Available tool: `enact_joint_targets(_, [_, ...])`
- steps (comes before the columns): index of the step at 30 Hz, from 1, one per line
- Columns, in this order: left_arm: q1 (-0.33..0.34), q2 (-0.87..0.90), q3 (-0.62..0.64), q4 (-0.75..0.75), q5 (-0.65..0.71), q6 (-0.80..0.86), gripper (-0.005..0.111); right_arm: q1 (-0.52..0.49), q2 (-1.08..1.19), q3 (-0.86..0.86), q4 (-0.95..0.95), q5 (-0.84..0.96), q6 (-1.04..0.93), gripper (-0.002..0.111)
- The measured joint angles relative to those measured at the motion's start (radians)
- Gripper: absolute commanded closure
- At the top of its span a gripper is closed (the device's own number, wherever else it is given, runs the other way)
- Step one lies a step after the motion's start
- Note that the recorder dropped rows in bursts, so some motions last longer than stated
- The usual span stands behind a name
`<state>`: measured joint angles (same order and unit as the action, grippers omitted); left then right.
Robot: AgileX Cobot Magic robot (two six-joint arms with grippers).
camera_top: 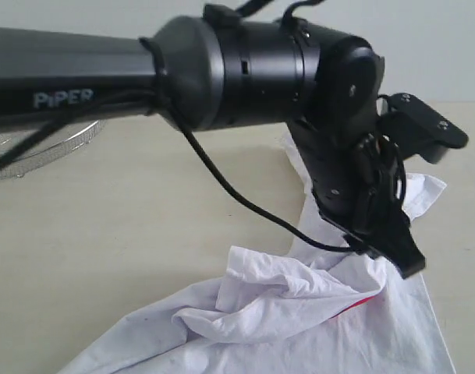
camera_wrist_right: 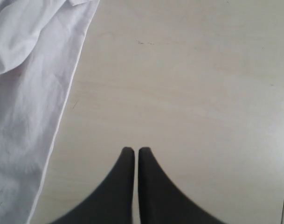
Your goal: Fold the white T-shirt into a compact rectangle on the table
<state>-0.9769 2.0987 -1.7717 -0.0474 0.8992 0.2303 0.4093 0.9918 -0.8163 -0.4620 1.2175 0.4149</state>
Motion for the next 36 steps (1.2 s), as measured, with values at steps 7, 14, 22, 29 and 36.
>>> enact_joint_targets(7, [0.098, -0.027, 0.0, 0.254, 0.239, -0.122, 0.063, 0.0, 0.0, 0.0, 0.0, 0.0, 0.005, 0.109])
enact_joint_targets(14, [0.234, -0.027, 0.0, 0.173, 0.299, -0.076, 0.071, 0.0, 0.0, 0.0, 0.004, 0.0, 0.005, 0.109])
enact_joint_targets(22, [0.425, -0.027, 0.012, -0.141, 0.299, 0.111, 0.073, 0.0, 0.0, 0.0, 0.004, 0.0, 0.005, 0.109])
enact_joint_targets(29, [0.582, 0.001, 0.134, -0.464, 0.3, 0.255, 0.069, 0.0, 0.0, 0.0, 0.004, 0.0, -0.006, 0.109])
enact_joint_targets(36, [0.557, 0.056, 0.219, -0.651, 0.3, 0.341, 0.047, 0.0, 0.0, 0.0, 0.004, 0.0, -0.01, 0.109])
